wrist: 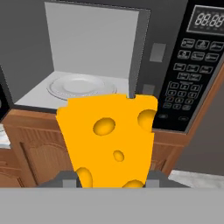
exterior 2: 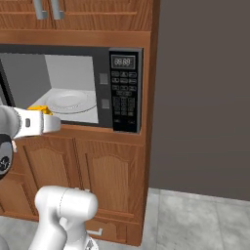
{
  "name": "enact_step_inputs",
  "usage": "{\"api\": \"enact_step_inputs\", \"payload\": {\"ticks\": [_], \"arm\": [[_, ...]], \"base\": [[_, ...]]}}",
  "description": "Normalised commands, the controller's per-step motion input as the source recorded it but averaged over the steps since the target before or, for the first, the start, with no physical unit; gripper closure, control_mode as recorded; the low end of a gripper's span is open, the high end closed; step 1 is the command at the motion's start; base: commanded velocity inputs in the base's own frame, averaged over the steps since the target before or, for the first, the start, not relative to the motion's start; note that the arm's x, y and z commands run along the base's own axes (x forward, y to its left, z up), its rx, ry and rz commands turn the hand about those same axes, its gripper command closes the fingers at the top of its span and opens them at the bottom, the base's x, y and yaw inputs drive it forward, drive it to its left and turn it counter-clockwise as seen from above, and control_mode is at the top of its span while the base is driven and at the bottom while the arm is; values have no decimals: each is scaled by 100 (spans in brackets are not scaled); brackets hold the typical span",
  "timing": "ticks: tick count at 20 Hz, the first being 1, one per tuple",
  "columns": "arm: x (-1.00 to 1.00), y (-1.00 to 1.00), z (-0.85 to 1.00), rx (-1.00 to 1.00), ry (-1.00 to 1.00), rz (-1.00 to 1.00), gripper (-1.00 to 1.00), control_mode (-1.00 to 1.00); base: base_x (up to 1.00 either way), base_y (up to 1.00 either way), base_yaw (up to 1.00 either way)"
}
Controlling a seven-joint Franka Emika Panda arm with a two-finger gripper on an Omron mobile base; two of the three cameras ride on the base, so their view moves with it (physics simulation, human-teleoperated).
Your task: Pick the cheese from the counter and place it in the microwave. Then turn on the microwave.
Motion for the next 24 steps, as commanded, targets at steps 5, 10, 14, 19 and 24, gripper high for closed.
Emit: {"api": "enact_step_inputs", "payload": {"ticks": [5, 10, 14, 19, 24], "arm": [[3, 22, -2, 0, 0, 1, 100, -100], [10, 25, 0, 0, -1, 2, 100, -100], [14, 22, 0, 0, -1, 3, 100, -100], [14, 21, 0, 0, 0, 5, 100, -100], [17, 13, 0, 0, 0, 6, 100, -100]], "base": [[0, 0, 0], [0, 0, 0], [0, 0, 0], [0, 0, 0], [0, 0, 0]]}}
